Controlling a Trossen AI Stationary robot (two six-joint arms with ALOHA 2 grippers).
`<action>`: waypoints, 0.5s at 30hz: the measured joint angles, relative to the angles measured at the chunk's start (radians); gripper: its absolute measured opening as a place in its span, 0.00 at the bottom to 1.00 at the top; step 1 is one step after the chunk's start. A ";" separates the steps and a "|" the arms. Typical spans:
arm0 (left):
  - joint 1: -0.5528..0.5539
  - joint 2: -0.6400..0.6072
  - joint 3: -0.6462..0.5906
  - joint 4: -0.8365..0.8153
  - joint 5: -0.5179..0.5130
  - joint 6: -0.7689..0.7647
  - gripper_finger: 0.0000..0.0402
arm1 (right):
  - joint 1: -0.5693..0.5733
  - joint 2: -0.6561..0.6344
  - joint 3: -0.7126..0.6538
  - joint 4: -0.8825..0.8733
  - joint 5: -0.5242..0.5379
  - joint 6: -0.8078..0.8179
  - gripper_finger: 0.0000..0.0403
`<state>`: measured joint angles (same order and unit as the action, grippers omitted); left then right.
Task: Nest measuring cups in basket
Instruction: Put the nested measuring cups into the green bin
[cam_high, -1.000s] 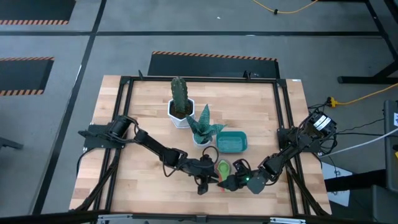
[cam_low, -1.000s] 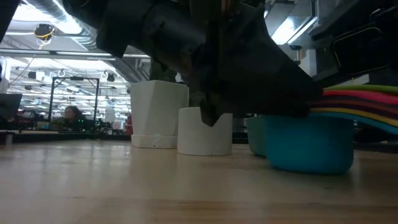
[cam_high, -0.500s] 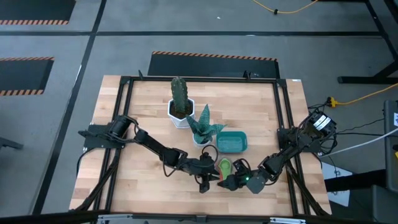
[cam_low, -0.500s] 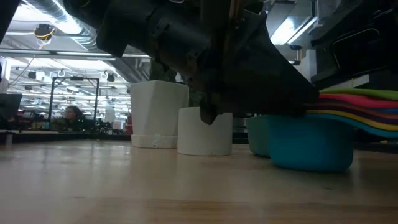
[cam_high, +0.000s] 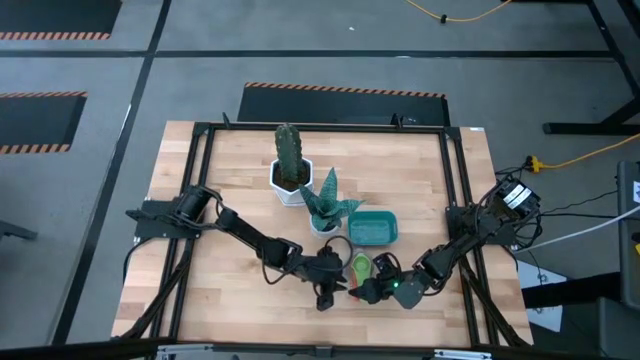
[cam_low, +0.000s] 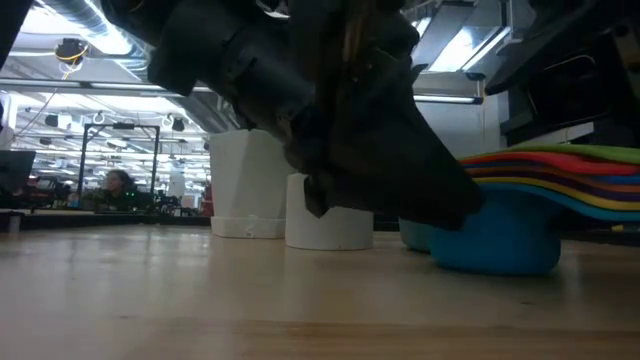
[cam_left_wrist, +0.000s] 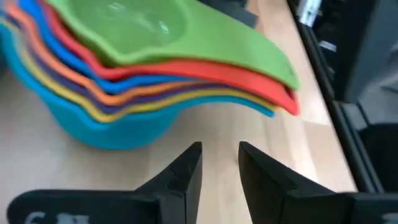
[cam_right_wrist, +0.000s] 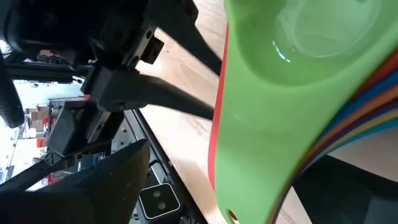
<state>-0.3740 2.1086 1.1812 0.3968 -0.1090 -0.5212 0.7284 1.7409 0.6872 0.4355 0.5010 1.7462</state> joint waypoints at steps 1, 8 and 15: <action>0.000 0.000 0.000 0.000 -0.022 -0.004 0.24 | 0.000 0.000 0.000 0.000 0.001 0.000 0.91; 0.003 0.000 0.000 0.006 -0.172 -0.090 0.24 | -0.006 0.000 0.000 0.000 0.003 0.000 0.91; 0.013 0.000 0.000 0.030 -0.160 -0.119 0.24 | -0.006 0.000 0.000 0.000 0.003 0.004 0.91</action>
<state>-0.3614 2.1086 1.1812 0.4273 -0.2692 -0.6400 0.7227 1.7409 0.6876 0.4358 0.5041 1.7498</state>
